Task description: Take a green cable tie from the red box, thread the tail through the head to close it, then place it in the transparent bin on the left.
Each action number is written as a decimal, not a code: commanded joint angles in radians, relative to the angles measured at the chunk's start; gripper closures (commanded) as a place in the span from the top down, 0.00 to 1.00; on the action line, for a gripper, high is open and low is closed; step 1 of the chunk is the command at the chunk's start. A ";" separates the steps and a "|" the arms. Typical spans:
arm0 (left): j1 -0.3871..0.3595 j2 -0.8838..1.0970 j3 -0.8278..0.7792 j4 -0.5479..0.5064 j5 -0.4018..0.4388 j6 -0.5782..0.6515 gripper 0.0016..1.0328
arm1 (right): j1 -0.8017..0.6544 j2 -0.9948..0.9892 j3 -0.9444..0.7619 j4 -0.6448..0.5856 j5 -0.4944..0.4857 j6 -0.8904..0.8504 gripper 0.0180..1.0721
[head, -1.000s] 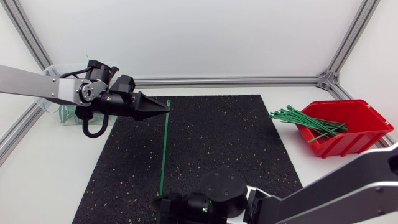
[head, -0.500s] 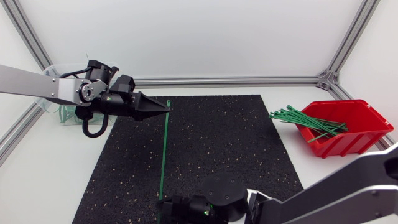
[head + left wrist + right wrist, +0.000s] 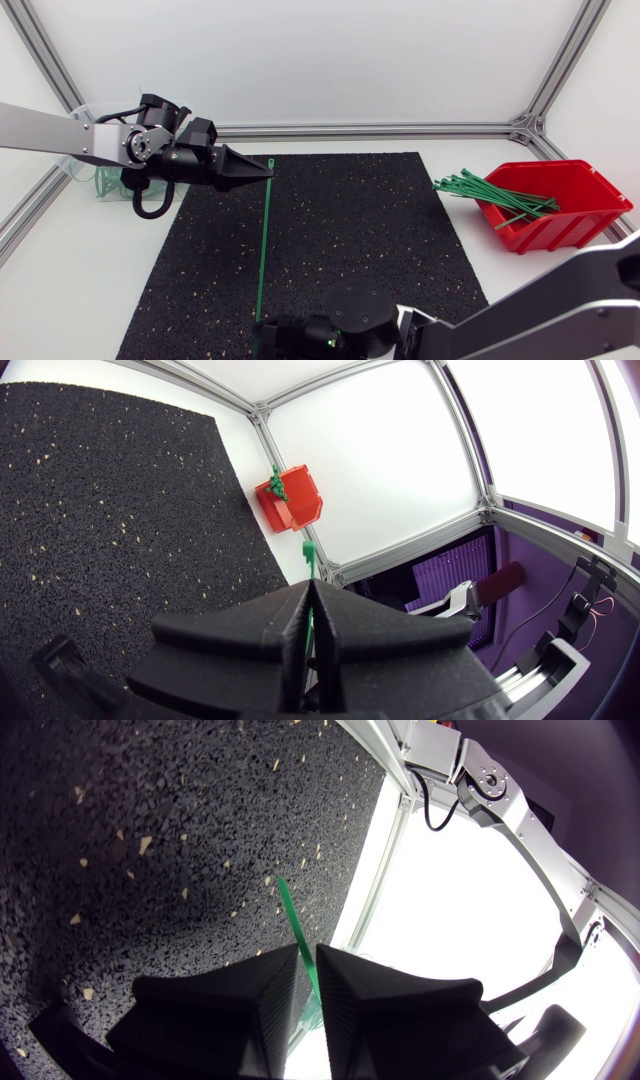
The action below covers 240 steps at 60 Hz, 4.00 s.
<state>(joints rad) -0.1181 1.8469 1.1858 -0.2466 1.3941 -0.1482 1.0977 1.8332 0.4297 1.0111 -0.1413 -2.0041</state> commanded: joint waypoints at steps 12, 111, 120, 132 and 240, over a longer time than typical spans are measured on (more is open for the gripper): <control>0.008 0.011 0.012 -0.010 0.020 0.024 0.03 | -0.022 0.012 0.004 0.001 0.019 0.073 0.05; -0.203 -0.600 -0.443 0.374 -0.311 -0.317 0.03 | -0.406 -0.278 0.963 -2.168 -0.744 1.618 0.05; -0.227 -0.589 -0.442 0.377 -0.366 -0.307 0.03 | -0.424 -0.281 0.952 -2.162 -0.785 1.713 0.05; -0.233 -0.589 -0.430 0.377 -0.420 -0.295 0.03 | -0.409 -0.288 0.955 -2.155 -0.820 1.920 0.05; -0.453 -1.023 -0.629 0.517 -0.978 -0.274 0.03 | -0.526 -0.155 1.057 -2.508 -1.362 2.058 0.05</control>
<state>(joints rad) -0.5671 0.8448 0.5301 0.2775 0.4301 -0.4007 0.5797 1.6997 1.4776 -1.4734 -1.4925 0.0517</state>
